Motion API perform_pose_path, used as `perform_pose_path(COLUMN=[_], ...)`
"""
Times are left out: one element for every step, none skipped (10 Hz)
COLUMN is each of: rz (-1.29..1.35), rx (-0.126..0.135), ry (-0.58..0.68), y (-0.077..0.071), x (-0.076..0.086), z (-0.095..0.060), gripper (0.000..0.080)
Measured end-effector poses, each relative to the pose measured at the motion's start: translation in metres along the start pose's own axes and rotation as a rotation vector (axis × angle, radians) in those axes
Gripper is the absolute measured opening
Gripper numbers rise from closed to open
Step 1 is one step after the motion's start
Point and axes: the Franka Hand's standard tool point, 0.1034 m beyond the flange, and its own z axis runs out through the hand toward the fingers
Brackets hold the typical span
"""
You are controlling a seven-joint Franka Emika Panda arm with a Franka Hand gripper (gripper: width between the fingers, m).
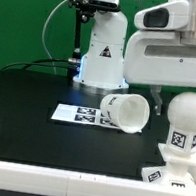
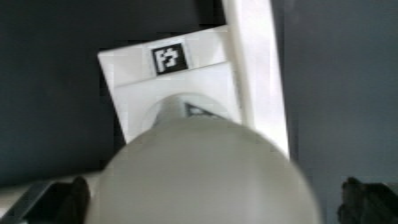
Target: Assemble lamp
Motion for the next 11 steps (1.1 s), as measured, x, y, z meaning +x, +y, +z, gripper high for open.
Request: perform_pose_path(rz=[-0.103, -0.141, -0.123, -0.111, -0.083, -0.026, 0.045, 0.136, 0.276, 0.427, 0.562], rx=[-0.017, -0.021, -0.020, -0.020, -0.019, -0.018, -0.017, -0.017, -0.025, -0.022, -0.012], ry=[0.031, 0.057, 0.052, 0.053, 0.054, 0.055, 0.056, 0.058, 0.061, 0.063, 0.058], y=[-0.0008, -0.0026, -0.0016, -0.0016, -0.0017, -0.0008, 0.0001, 0.0008, 0.0019, 0.0048, 0.0064], x=[0.0038, 0.0048, 0.0039, 0.0042, 0.0043, 0.0043, 0.0044, 0.0046, 0.0034, 0.0030, 0.0023], z=[-0.0004, -0.0007, 0.0007, 0.0006, 0.0006, 0.0004, 0.0003, -0.0001, 0.0002, -0.0001, -0.0009], gripper=[0.0698, 0.0698, 0.0575, 0.0575, 0.0571, 0.0571, 0.0571, 0.0571, 0.0571, 0.0571, 0.0573])
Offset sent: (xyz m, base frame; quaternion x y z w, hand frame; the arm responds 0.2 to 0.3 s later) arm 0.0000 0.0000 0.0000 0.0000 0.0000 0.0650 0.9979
